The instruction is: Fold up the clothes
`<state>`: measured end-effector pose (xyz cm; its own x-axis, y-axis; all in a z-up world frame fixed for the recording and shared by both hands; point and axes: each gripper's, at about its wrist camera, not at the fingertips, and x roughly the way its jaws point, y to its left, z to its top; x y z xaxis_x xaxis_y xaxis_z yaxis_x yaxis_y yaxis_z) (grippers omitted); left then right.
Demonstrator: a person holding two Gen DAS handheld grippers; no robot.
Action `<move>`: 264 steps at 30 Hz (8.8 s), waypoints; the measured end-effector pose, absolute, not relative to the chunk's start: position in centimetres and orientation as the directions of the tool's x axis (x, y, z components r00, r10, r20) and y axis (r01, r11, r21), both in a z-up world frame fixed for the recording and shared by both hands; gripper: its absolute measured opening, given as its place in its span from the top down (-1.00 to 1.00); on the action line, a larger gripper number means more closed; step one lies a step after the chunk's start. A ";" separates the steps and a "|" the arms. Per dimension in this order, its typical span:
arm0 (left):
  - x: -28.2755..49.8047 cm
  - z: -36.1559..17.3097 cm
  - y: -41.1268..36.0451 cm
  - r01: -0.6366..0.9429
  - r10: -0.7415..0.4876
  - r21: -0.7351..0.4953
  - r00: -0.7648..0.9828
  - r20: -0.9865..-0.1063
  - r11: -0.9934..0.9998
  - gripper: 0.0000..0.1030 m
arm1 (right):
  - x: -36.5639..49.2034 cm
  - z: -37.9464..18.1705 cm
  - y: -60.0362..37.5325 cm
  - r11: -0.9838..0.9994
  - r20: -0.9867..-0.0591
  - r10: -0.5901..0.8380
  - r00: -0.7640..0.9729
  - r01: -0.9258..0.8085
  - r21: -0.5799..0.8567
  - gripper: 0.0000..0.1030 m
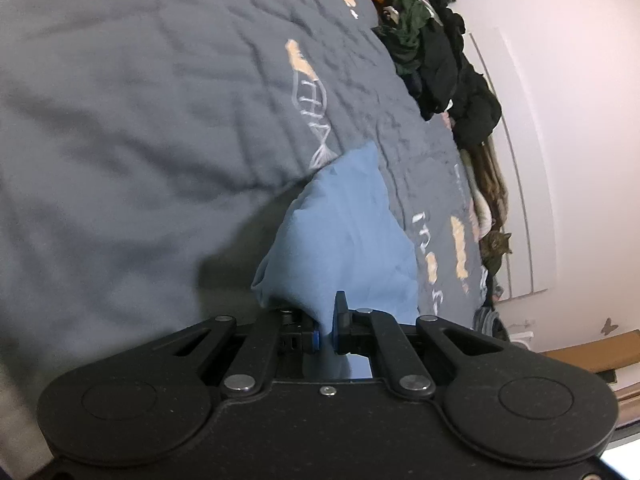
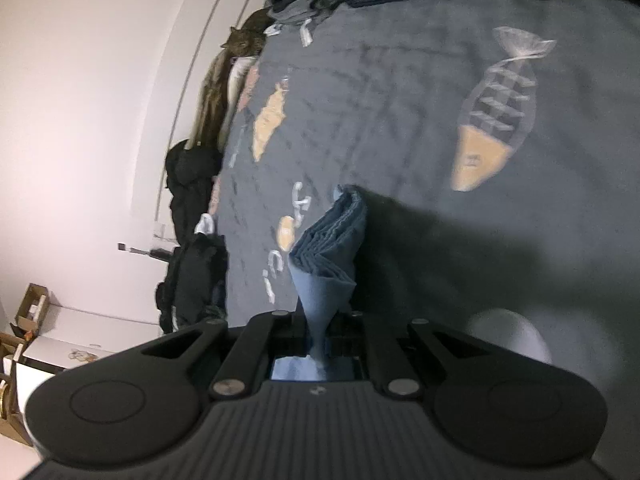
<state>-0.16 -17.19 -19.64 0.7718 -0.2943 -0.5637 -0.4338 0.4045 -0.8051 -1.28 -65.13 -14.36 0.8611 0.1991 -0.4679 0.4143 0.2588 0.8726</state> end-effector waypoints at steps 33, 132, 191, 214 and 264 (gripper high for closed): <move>-9.5 -3.1 -27.5 -0.186 -0.390 -0.789 0.789 -0.475 0.585 0.89 | -19.3 -1.4 -73.8 0.267 -0.335 0.141 0.931 0.291 0.919 0.90; 3.5 -25.4 -66.8 0.054 -0.864 -0.970 0.468 -0.186 0.238 -0.15 | -19.9 -8.2 -102.7 0.766 -0.428 0.070 0.901 0.226 0.601 0.26; 29.3 -11.1 -72.2 0.483 -0.624 -0.402 0.522 -0.581 0.778 -0.11 | -3.9 -7.4 -107.5 0.779 -0.192 0.393 0.899 -0.214 0.590 0.03; 31.4 -10.0 -79.6 0.612 -0.517 -0.088 0.573 -0.636 0.786 0.11 | -3.0 -9.0 -111.3 0.731 -0.157 0.316 0.936 -0.134 0.670 0.00; 35.0 -13.6 -73.2 0.387 -0.824 -0.763 0.468 -0.320 0.517 -0.08 | -2.1 -10.8 -109.3 0.743 -0.237 0.458 0.857 -0.223 0.631 0.00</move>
<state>35.00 -73.24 -13.60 0.4682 -0.8235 -0.3203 0.3871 0.5170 -0.7635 -2.11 -109.30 -10.84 0.8568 0.4579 -0.2370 -0.2226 0.7432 0.6310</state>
